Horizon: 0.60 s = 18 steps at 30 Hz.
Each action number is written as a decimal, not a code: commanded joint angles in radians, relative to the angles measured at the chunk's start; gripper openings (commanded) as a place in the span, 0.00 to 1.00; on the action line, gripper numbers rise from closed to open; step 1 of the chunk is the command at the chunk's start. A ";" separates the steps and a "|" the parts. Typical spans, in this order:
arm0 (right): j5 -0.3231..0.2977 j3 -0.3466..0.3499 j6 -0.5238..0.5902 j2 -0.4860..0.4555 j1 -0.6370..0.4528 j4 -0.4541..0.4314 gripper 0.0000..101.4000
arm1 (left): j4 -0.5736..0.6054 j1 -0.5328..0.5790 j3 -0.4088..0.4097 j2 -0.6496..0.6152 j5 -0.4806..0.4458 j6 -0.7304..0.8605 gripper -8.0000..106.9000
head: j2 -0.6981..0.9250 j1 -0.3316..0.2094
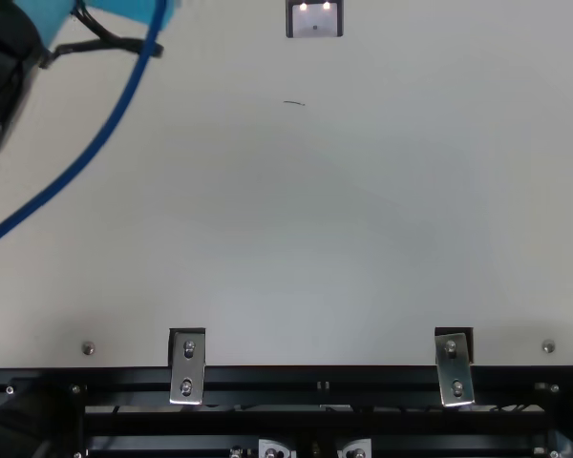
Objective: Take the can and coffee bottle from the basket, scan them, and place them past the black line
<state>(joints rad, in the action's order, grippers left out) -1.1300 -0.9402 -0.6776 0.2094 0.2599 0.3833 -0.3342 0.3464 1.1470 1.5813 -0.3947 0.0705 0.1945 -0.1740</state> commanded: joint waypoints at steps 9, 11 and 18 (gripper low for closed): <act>0.000 0.000 0.000 0.000 0.000 0.000 1.00 | 0.567 0.019 0.037 -0.011 -0.245 0.573 0.16 | -0.004 -0.015; 0.000 0.000 0.000 0.000 0.000 0.000 1.00 | 0.643 0.010 0.048 -0.007 -0.302 0.668 0.16 | -0.004 -0.015; 0.000 0.000 0.000 0.000 0.000 0.000 1.00 | 0.810 -0.019 0.060 0.030 -0.474 0.902 0.16 | -0.004 -0.015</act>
<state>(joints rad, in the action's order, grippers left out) -1.1300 -0.9402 -0.6776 0.2094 0.2599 0.3833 0.4072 0.3285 1.2073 1.6040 -0.8124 0.8468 0.1945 -0.1843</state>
